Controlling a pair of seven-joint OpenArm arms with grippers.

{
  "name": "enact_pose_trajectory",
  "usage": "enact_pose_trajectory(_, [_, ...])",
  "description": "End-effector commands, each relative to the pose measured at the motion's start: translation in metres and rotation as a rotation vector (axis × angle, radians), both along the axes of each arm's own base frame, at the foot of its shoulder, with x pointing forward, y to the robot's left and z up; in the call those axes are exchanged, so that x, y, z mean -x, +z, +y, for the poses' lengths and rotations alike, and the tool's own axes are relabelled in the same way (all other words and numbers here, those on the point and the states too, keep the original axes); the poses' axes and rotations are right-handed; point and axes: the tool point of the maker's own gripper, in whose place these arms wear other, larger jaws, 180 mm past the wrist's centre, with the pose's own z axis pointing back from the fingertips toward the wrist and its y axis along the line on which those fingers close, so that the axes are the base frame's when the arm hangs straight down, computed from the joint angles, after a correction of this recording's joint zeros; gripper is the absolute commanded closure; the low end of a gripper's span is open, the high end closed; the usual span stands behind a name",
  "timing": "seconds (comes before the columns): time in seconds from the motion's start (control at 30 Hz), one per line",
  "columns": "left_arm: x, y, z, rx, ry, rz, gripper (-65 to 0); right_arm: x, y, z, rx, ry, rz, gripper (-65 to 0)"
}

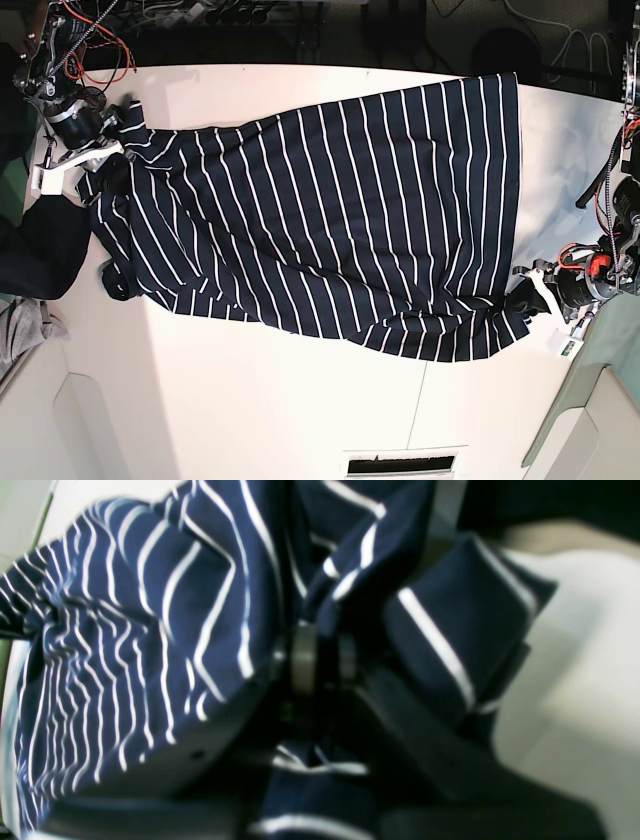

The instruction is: Layout the t-shirt on the table in an organized manner, then fold the t-shirt properly

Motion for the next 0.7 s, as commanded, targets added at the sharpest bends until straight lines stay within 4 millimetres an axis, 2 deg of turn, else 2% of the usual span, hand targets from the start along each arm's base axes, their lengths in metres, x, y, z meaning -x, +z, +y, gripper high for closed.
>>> enact_pose_trajectory(0.0, [-0.015, 0.027, 0.006, 0.021, 0.006, -0.067, -19.4, -0.017, 0.023, -0.011, 0.014, -0.018, -0.083, -22.7])
enact_pose_trajectory(0.07, [-0.017, 0.034, 0.008, 0.072, 0.029, -0.076, -19.4, -0.028, 0.036, -0.018, 0.026, -0.033, -0.124, -32.8])
enact_pose_trajectory(0.1, [-0.017, 0.039, 0.007, 0.109, 0.033, -0.080, -19.4, -0.033, 0.045, -0.021, 0.034, -0.040, -0.148, -34.2])
enact_pose_trajectory(0.27, [-0.019, 0.076, 0.013, 0.341, 0.098, -0.117, -19.4, -0.063, 0.100, -0.037, 0.098, -0.061, -0.296, -34.3])
enact_pose_trajectory(0.37, [-0.017, 0.085, 0.009, 0.448, 0.108, -0.103, -19.4, -0.083, 0.119, -0.050, 0.153, -0.079, -0.324, -34.2])
enact_pose_trajectory(0.5, [-0.008, 0.070, -0.004, 0.486, 0.100, -0.060, -19.4, -0.112, 0.120, -0.070, 0.262, -0.116, -0.302, -34.2])
enact_pose_trajectory(0.67, [0.007, 0.036, -0.045, 0.557, 0.076, 0.020, -19.4, -0.142, 0.089, -0.078, 0.372, -0.050, -0.213, -34.1])
